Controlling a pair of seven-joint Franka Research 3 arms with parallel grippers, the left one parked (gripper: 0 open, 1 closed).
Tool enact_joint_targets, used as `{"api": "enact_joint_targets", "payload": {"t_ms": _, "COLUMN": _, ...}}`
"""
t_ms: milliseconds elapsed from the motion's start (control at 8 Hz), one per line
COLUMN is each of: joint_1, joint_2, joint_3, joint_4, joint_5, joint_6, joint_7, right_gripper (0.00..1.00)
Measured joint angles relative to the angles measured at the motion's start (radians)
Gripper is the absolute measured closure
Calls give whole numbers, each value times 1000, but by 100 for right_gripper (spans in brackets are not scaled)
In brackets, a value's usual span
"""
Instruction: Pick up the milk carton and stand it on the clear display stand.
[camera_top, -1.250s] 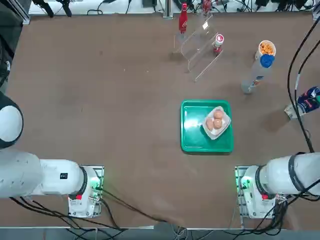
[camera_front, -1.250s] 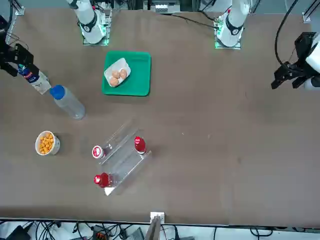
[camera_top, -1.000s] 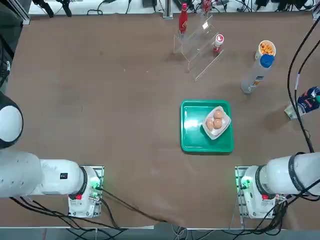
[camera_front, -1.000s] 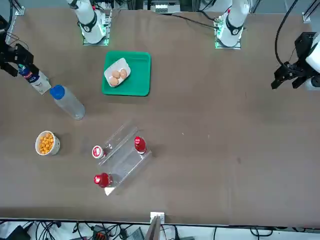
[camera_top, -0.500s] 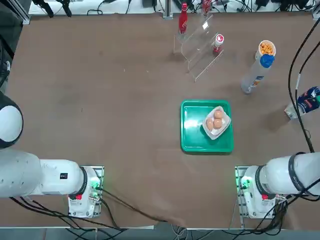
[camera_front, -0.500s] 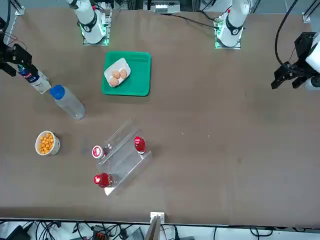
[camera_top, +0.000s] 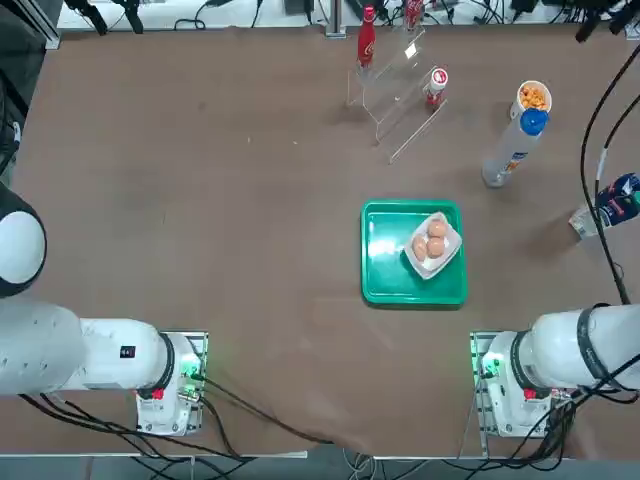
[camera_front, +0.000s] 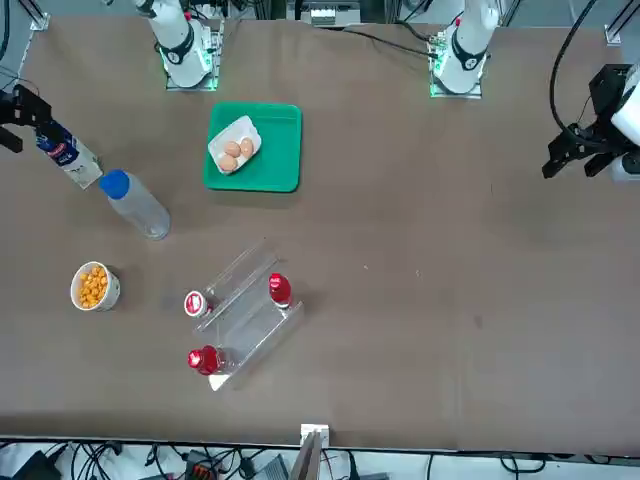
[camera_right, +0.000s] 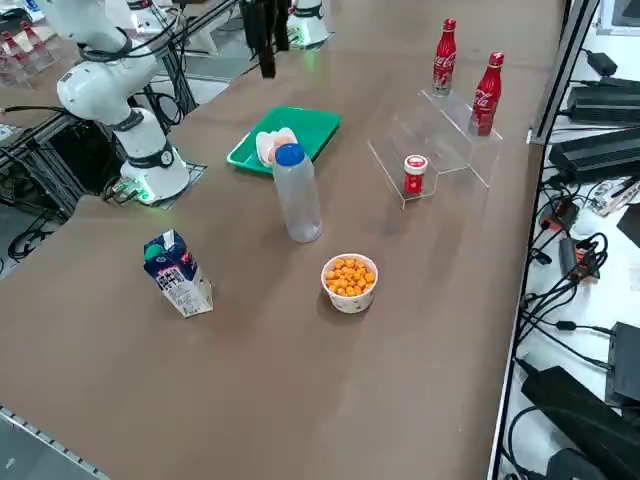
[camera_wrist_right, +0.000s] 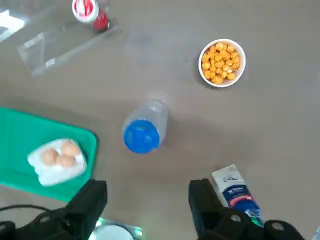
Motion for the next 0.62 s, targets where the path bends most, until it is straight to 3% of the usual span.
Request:
{"api": "enact_joint_targets", "payload": {"t_ms": 375, "joint_1": -139, "joint_2": -3, "joint_3": -7, "joint_4": -93, "joint_5": -6, "joint_6": 30, "joint_7": -377, "right_gripper": 0}}
{"api": "enact_joint_targets", "payload": {"t_ms": 625, "joint_1": -225, "joint_2": -31, "joint_3": -10, "joint_4": -214, "joint_5": -51, "joint_6": 137, "joint_7": -570, "right_gripper": 0}}
